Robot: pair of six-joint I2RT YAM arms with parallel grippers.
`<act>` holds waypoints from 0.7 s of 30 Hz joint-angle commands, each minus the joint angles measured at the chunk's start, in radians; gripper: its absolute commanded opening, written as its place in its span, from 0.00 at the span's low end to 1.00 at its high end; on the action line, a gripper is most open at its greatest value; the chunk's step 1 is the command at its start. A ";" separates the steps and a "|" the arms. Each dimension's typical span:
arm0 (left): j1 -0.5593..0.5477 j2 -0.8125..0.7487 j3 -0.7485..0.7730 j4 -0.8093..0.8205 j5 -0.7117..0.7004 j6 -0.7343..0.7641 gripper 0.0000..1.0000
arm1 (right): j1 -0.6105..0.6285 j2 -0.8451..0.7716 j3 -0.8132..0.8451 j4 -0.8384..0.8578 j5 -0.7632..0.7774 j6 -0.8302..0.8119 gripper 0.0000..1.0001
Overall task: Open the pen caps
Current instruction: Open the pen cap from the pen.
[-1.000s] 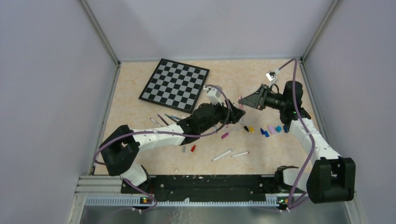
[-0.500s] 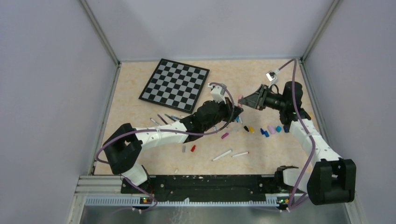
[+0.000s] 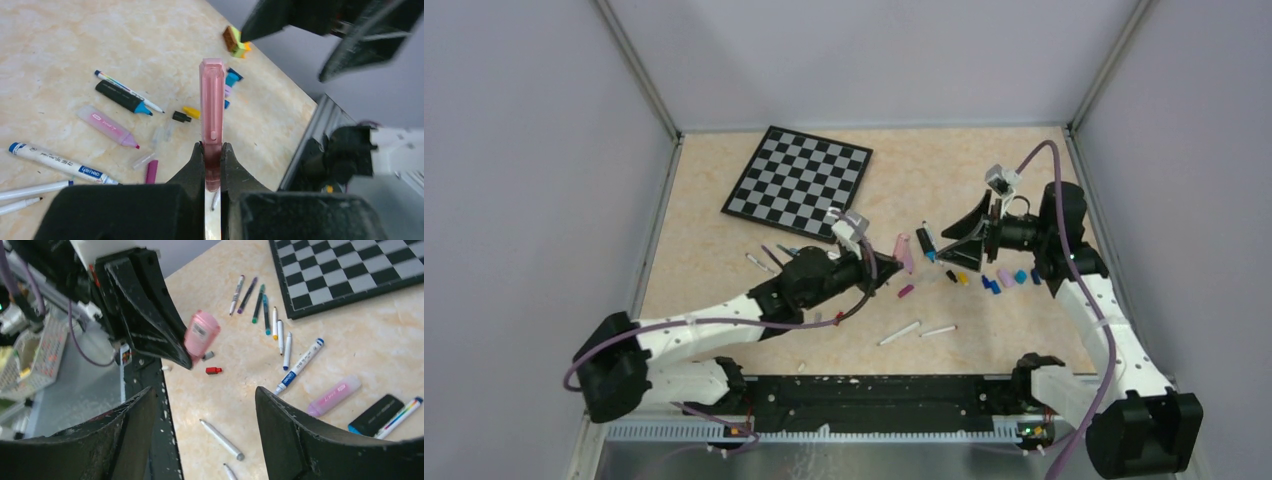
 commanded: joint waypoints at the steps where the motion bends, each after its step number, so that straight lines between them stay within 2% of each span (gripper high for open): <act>1: 0.004 -0.222 -0.130 0.010 0.211 0.153 0.00 | 0.006 -0.014 0.056 -0.296 -0.209 -0.498 0.70; 6: 0.005 -0.361 -0.169 -0.133 0.354 0.201 0.00 | 0.036 0.034 0.105 -0.561 -0.229 -0.817 0.70; 11: 0.004 -0.338 -0.166 -0.167 0.432 0.227 0.00 | 0.148 0.120 0.237 -0.832 -0.148 -1.095 0.70; 16: 0.004 -0.227 -0.111 -0.178 0.493 0.275 0.00 | 0.239 0.207 0.310 -0.946 -0.111 -1.185 0.70; 21: 0.004 -0.125 -0.060 -0.188 0.524 0.295 0.00 | 0.313 0.251 0.305 -0.953 -0.071 -1.184 0.69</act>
